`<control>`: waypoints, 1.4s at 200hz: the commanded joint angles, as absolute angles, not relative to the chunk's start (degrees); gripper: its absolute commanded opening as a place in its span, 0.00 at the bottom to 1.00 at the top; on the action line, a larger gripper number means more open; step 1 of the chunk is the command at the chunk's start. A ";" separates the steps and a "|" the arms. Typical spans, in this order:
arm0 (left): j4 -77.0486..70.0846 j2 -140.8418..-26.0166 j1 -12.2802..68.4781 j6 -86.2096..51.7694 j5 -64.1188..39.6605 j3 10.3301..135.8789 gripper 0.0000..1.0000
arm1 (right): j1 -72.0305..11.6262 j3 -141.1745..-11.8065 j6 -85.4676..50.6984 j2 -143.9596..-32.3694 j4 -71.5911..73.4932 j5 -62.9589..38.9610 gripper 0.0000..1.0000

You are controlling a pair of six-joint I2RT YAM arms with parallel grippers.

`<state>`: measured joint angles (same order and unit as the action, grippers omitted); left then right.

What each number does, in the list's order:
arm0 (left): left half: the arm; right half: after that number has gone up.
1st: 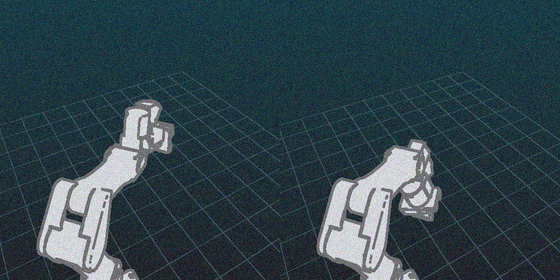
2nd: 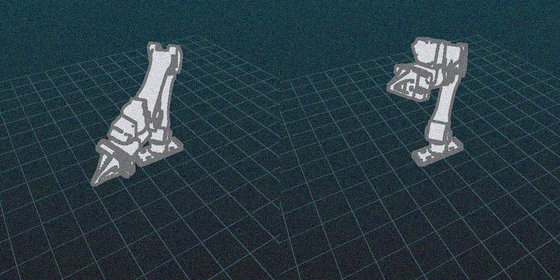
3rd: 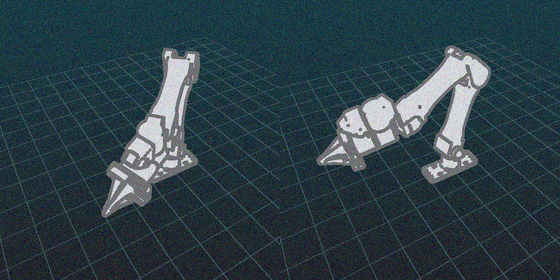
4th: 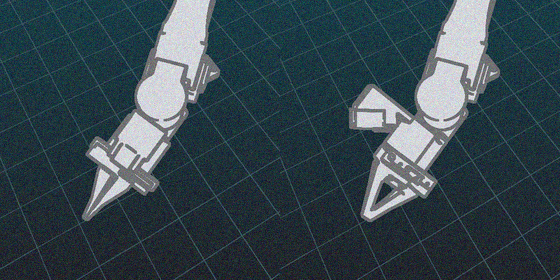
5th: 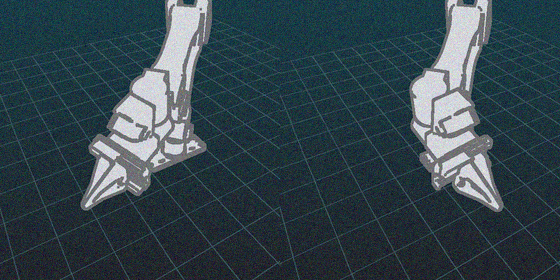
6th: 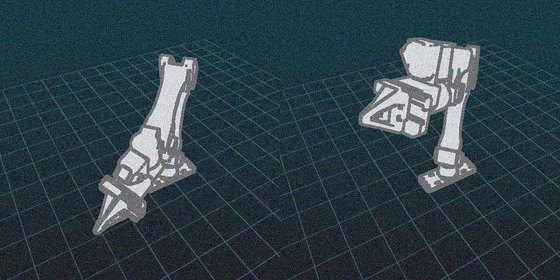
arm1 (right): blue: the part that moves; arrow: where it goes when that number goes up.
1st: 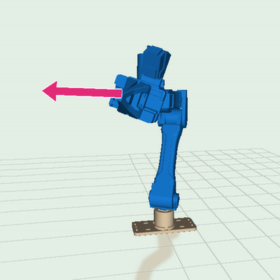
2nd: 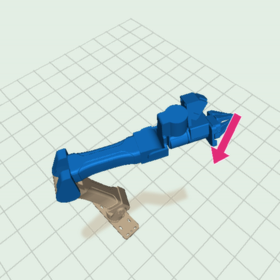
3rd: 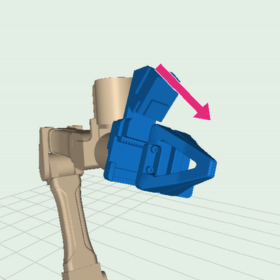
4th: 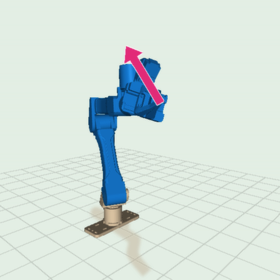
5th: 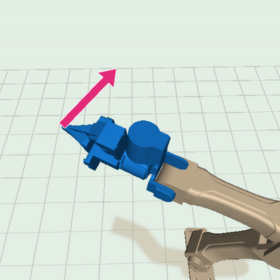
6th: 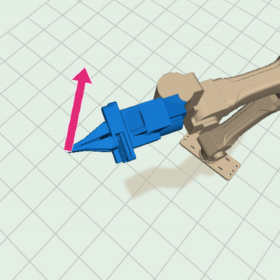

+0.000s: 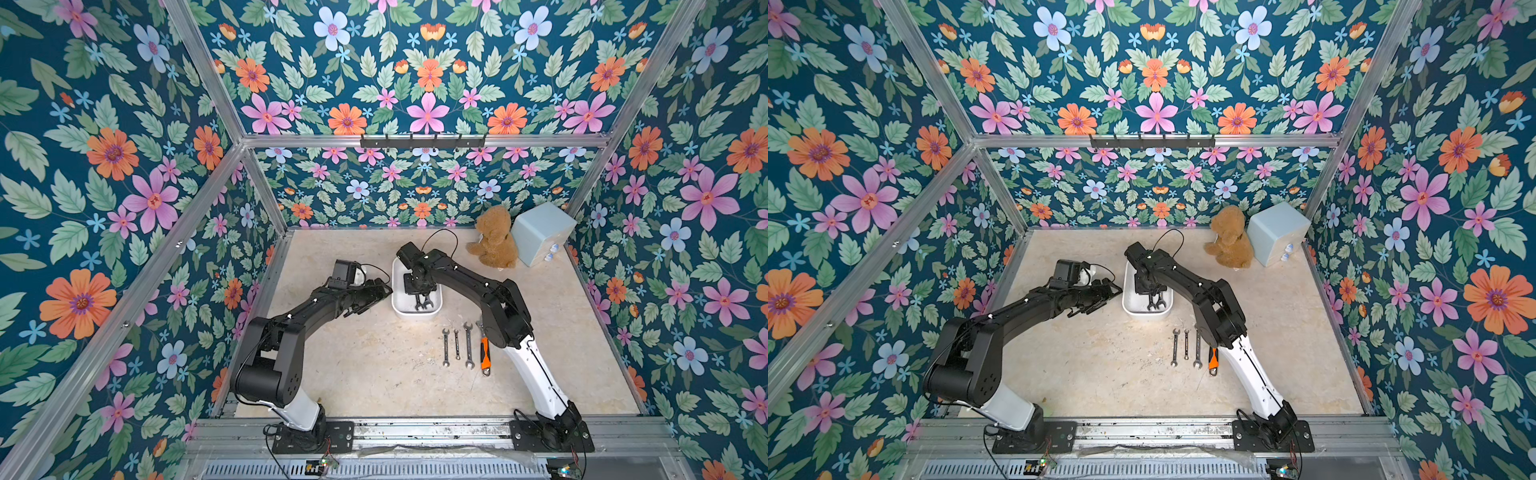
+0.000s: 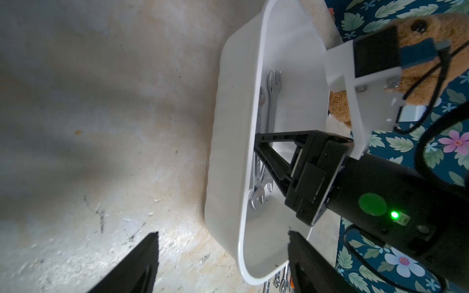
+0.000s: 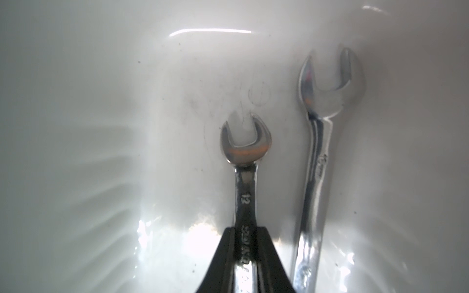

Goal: Take out the wrench from the storage box
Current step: Pick up the wrench from the storage box.

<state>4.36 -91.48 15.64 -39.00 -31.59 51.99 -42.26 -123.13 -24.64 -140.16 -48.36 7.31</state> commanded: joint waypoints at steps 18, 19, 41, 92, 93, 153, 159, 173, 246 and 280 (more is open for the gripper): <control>4.22 -90.97 15.51 -38.58 -31.77 52.16 0.83 | -42.20 -123.49 -25.44 -138.78 -48.97 6.54 0.15; 4.22 -90.97 15.53 -38.58 -31.75 52.18 0.83 | -42.19 -123.53 -25.46 -138.78 -48.96 6.52 0.15; 4.48 -90.67 15.56 -38.41 -31.41 52.09 0.83 | -42.23 -123.68 -25.74 -138.86 -48.42 6.07 0.15; 4.75 -90.37 15.46 -38.14 -31.15 52.03 0.83 | -42.22 -124.85 -26.06 -139.35 -48.60 5.88 0.15; 4.75 -90.36 15.47 -38.14 -31.09 52.03 0.83 | -42.20 -124.91 -26.08 -139.33 -48.64 5.89 0.15; 5.18 -90.00 15.13 -37.82 -30.88 52.38 0.83 | -42.13 -129.93 -25.40 -138.20 -52.17 7.00 0.15; 5.32 -89.93 15.03 -37.77 -30.91 52.54 0.83 | -42.14 -129.99 -25.32 -137.81 -52.26 7.17 0.15; 5.40 -89.83 14.91 -37.79 -30.94 52.65 0.83 | -42.10 -129.81 -25.07 -136.67 -52.50 7.51 0.15; 6.11 -88.77 14.66 -37.22 -30.07 53.06 0.83 | -42.04 -116.38 -26.02 -123.73 -50.38 10.91 0.15; 6.63 -88.21 14.67 -37.00 -29.57 53.55 0.83 | -42.26 -103.23 -28.53 -114.08 -47.15 10.99 0.15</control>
<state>6.07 -88.79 14.70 -37.87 -30.24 52.93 -42.04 -109.47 -26.11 -118.98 -49.84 9.72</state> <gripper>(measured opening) 0.829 0.178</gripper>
